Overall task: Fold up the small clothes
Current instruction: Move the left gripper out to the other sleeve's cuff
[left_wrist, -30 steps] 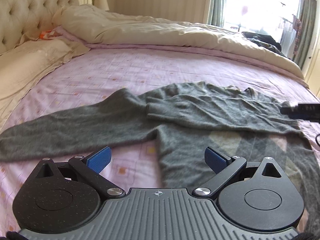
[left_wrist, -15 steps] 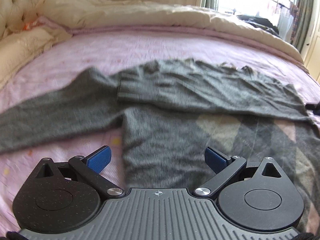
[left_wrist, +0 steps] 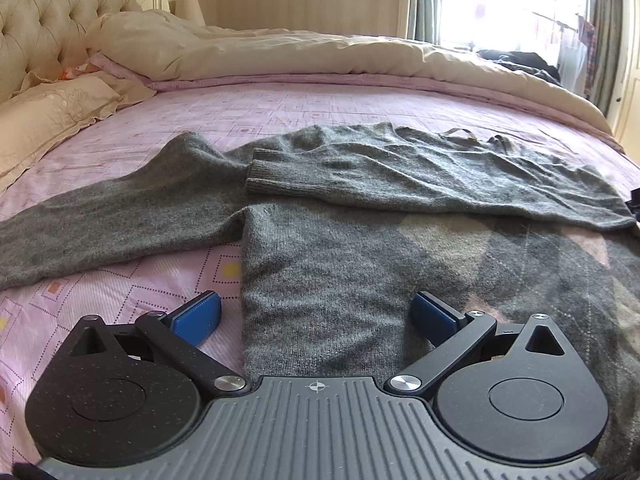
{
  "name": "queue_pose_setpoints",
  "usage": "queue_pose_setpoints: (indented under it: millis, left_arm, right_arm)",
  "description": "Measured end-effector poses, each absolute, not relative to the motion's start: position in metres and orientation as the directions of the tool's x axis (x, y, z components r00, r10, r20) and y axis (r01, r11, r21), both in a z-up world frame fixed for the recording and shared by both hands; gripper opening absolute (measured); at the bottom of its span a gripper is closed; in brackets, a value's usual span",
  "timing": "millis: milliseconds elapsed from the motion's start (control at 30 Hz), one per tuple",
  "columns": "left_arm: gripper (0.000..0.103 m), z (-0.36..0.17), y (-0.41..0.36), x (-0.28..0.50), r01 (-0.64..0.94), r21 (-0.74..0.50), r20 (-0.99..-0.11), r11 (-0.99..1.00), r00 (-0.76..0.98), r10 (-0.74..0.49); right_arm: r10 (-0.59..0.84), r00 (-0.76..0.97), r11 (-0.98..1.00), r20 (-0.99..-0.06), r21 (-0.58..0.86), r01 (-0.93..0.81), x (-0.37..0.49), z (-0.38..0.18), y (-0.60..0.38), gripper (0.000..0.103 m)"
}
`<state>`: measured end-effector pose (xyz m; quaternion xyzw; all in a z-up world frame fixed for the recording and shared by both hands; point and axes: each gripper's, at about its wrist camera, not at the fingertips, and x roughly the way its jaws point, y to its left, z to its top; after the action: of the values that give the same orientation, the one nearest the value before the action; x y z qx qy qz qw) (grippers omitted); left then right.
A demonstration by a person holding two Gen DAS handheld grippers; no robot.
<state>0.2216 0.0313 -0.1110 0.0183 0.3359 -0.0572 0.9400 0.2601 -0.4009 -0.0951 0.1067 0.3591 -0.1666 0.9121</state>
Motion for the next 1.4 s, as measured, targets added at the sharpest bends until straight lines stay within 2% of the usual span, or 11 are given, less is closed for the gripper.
queue_pose_setpoints:
  millis: [100,133,367,500,633,900,1100,1400]
  left_arm:
    - [0.103,-0.112,0.031,0.222,0.119,-0.005,-0.635,0.993,0.767,-0.095]
    - [0.103,-0.112,0.031,0.222,0.119,-0.005,-0.636,0.993,0.766,-0.095]
    - [0.101,-0.105,0.04,0.217,0.14,-0.05,-0.648,0.989,0.749,-0.139]
    - [0.101,-0.096,0.063,0.202,0.098,-0.125,-0.641,0.987,0.752,-0.156]
    - [0.101,-0.086,0.097,0.188,0.04,-0.125,-0.639,0.991,0.761,-0.112]
    - [0.101,-0.068,0.204,0.181,-0.159,-0.105,-0.63,0.982,0.774,0.059]
    - [0.101,-0.067,0.278,0.186,-0.295,-0.094,-0.627,0.951,0.759,0.174]
    - [0.101,-0.083,0.36,0.2,-0.458,-0.247,-0.664,0.854,0.722,0.196]
  right_arm:
    - [-0.18,0.747,0.924,-0.639,0.151,0.352,0.238,-0.077,-0.388,0.06]
    - [-0.155,0.765,0.931,-0.625,0.166,0.325,0.232,-0.071,-0.379,0.064]
    - [0.002,0.797,0.975,-0.603,0.177,0.132,0.194,-0.062,-0.298,0.08]
    - [0.074,0.787,0.985,-0.612,0.169,0.038,0.176,-0.071,-0.246,0.081]
    - [0.144,0.774,0.981,-0.617,0.193,-0.028,0.167,-0.083,-0.205,0.084]
    - [0.128,0.799,0.991,-0.588,0.114,-0.075,0.16,-0.108,-0.152,0.085]
    - [0.096,0.804,0.995,-0.587,0.05,-0.083,0.158,-0.116,-0.137,0.094]
    - [0.09,0.793,0.995,-0.602,0.027,-0.092,0.161,-0.119,-0.132,0.099]
